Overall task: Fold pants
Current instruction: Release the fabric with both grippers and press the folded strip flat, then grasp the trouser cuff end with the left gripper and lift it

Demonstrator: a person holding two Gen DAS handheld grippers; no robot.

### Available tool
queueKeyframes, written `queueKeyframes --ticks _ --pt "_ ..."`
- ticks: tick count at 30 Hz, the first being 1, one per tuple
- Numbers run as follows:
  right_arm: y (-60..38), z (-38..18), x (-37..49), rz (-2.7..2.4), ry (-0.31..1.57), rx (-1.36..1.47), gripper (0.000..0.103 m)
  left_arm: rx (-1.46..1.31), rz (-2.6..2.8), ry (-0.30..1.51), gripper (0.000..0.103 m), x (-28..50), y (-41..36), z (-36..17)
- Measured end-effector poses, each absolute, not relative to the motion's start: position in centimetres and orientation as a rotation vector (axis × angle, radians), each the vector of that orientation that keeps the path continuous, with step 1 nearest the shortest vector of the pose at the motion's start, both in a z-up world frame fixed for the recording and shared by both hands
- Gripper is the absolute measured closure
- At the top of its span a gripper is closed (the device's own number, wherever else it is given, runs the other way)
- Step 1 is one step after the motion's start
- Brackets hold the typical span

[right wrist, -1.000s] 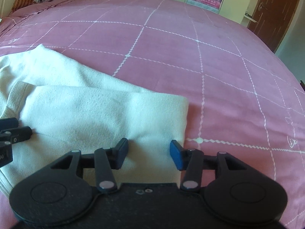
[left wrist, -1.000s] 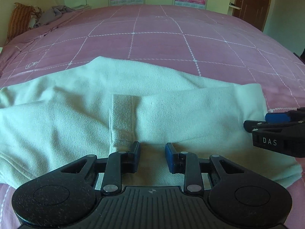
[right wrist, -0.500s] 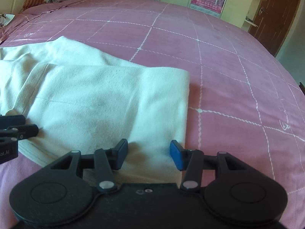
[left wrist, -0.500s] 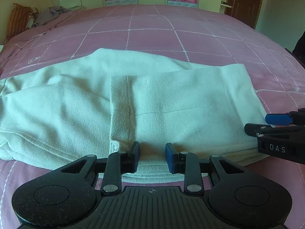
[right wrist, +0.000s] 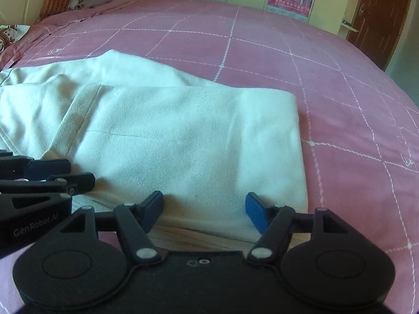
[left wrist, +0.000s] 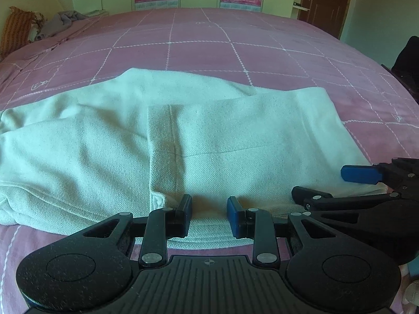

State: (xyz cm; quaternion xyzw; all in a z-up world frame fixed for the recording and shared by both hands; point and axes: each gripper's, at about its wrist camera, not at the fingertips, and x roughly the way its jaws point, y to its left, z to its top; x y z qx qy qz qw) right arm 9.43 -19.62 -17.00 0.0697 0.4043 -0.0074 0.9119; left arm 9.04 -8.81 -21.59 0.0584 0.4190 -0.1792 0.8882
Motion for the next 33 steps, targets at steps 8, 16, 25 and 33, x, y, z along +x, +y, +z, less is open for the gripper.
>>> queueKeyframes --ticks 8,16,25,33 --pt "-19.3 -14.4 9.2 -0.023 0.765 0.191 0.034 0.121 -0.39 0.85 0.073 7.8 -7.9 -21.3" --pt "-18.6 -16.5 10.8 0.021 0.859 0.219 0.024 0.08 -0.356 0.862 0.073 7.1 -5.8 -20.4" --pt "-18.2 -16.5 10.3 0.003 0.838 0.223 0.024 -0.228 -0.142 0.941 0.07 9.6 4.2 -20.1" --pt "-16.7 -14.9 10.3 0.031 0.806 0.255 0.025 -0.468 0.065 0.937 0.041 11.6 12.5 -21.1"
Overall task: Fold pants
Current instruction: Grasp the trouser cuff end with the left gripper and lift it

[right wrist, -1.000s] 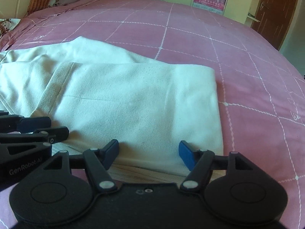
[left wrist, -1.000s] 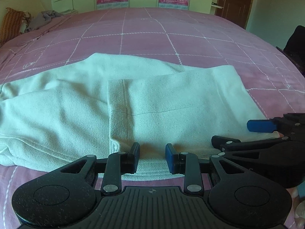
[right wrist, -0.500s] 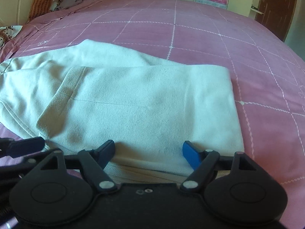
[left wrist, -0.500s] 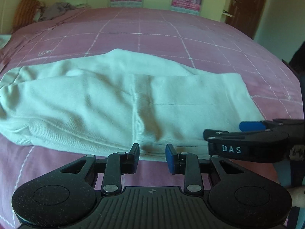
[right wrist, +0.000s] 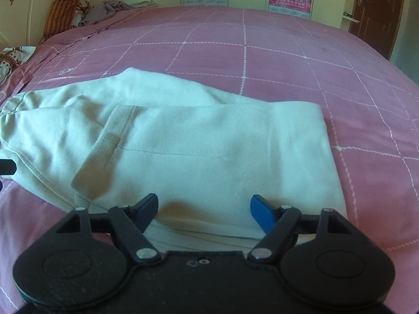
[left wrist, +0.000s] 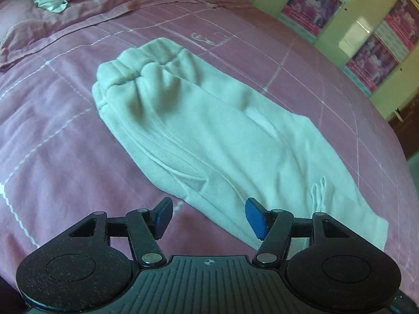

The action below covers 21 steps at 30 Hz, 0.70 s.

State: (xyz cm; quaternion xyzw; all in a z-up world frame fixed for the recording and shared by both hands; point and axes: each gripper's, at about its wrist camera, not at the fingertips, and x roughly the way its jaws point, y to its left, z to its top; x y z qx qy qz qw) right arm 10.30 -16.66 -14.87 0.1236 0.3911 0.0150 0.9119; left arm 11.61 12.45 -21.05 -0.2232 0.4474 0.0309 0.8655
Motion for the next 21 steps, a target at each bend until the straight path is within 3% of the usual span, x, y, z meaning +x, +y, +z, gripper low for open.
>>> queueKeyframes --ticks 7,13,14,16,18,21 --pt "-14.4 -15.6 11.5 0.073 0.838 0.213 0.017 -0.724 0.14 0.972 0.034 14.3 17.7 -24.1" --pt "-14.6 -16.0 11.7 0.078 0.832 0.221 0.013 -0.926 0.12 0.918 0.036 16.2 19.9 -27.0" --pt "-14.5 -16.0 11.7 0.075 0.831 0.221 0.012 -0.961 0.121 0.905 0.04 16.5 20.2 -27.4" --pt "-14.4 -16.1 11.7 0.071 0.828 0.221 0.011 -1.015 0.142 0.899 0.069 17.2 20.6 -28.3" --pt "-14.4 -16.2 11.8 0.07 0.824 0.22 0.01 -1.091 0.135 0.888 0.077 18.0 21.1 -29.6" --pt "-14.4 -16.3 11.8 0.072 0.822 0.222 0.009 -1.108 0.136 0.878 0.08 19.1 20.5 -30.5"
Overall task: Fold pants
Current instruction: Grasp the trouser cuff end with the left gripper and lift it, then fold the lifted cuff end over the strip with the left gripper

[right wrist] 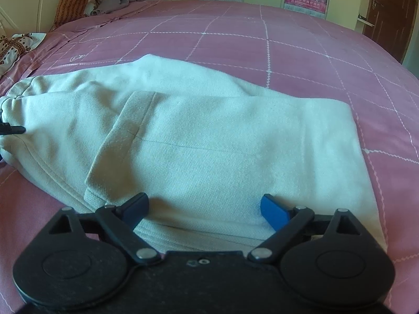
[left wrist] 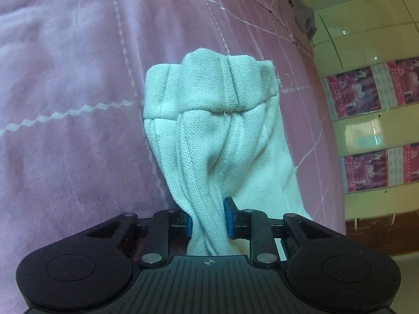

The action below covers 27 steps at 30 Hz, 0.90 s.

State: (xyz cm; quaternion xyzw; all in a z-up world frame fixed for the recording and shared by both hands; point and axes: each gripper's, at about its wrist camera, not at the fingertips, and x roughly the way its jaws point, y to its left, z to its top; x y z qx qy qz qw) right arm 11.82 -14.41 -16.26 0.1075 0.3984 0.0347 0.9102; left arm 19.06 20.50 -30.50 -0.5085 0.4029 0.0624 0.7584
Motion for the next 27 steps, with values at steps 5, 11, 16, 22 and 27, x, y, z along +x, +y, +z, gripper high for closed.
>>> queueKeyframes --ticks 5,11,16,22,27 --pt "-14.4 -15.6 12.1 0.059 0.827 0.213 0.015 -1.008 0.154 0.83 0.085 19.4 18.3 -28.7" --pt "-14.6 -16.1 13.0 0.056 0.843 0.211 0.017 -0.667 -0.053 0.687 0.086 21.0 12.3 -20.0" --pt "-15.7 -15.3 13.4 0.088 0.864 0.25 0.022 -0.388 -0.303 0.617 0.086 21.3 2.9 -14.8" --pt "-22.9 -15.3 9.5 -0.059 0.776 0.432 0.023 -0.056 -0.585 0.708 0.085 18.2 -9.7 -15.5" --pt "-28.4 -16.6 6.6 -0.102 0.765 0.58 0.023 0.201 -0.604 0.855 0.08 15.8 -16.3 -19.4"
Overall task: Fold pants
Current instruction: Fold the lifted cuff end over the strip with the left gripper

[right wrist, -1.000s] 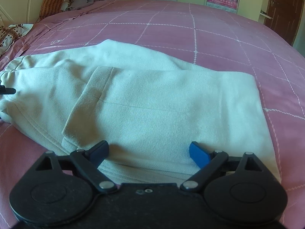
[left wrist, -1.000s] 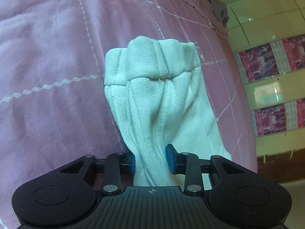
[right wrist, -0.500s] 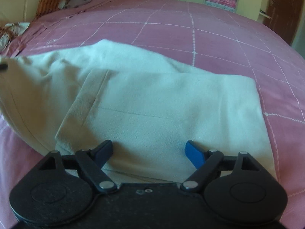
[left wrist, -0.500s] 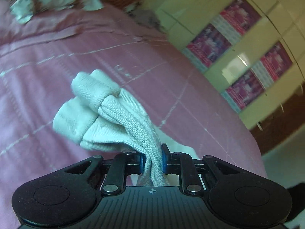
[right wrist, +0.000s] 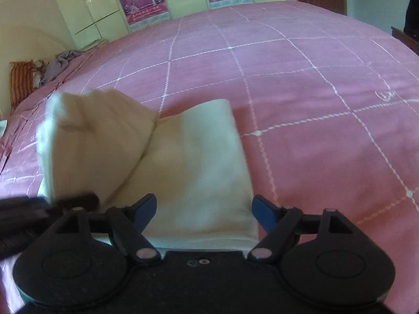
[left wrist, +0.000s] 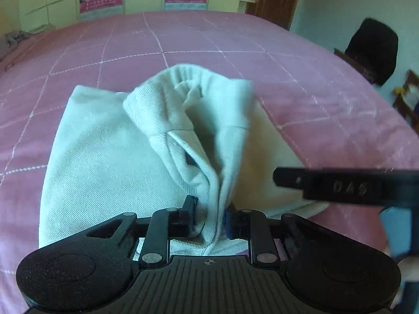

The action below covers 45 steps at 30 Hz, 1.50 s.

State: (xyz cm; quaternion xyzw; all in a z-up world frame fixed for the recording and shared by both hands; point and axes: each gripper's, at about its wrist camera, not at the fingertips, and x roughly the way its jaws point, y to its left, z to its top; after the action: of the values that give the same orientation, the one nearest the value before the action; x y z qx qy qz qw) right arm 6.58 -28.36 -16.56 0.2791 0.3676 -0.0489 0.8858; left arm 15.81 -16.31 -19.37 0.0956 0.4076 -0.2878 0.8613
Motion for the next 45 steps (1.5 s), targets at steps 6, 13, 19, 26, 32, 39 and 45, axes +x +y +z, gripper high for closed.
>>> queueKeyframes --ticks 6,13,19,26,32,39,45 --pt "-30.0 -16.9 5.0 -0.062 0.724 0.664 0.021 0.132 -0.635 0.84 0.079 13.0 -13.9 -16.7" --pt "-30.1 -16.1 5.4 0.013 0.673 0.761 0.016 -0.033 -0.524 0.797 0.079 11.9 -7.3 -15.5" --pt "-29.1 -15.5 6.3 0.06 0.669 0.77 0.01 -0.101 -0.355 0.93 0.079 14.1 -5.2 -20.0" --pt "-27.9 -16.0 7.4 0.077 0.711 0.831 0.009 -0.076 -0.371 0.931 0.079 13.3 -5.4 -21.6" --pt "-26.6 -16.0 9.4 0.008 0.742 0.761 0.052 -0.099 -0.374 0.92 0.079 13.6 -5.4 -21.7" --pt "-25.7 -11.5 8.1 0.055 0.582 0.609 0.065 -0.092 -0.374 0.851 0.079 12.5 -5.8 -20.1" --pt "-29.2 -12.8 6.4 0.043 0.58 0.648 0.063 -0.049 -0.39 0.917 0.079 12.3 -8.0 -21.4"
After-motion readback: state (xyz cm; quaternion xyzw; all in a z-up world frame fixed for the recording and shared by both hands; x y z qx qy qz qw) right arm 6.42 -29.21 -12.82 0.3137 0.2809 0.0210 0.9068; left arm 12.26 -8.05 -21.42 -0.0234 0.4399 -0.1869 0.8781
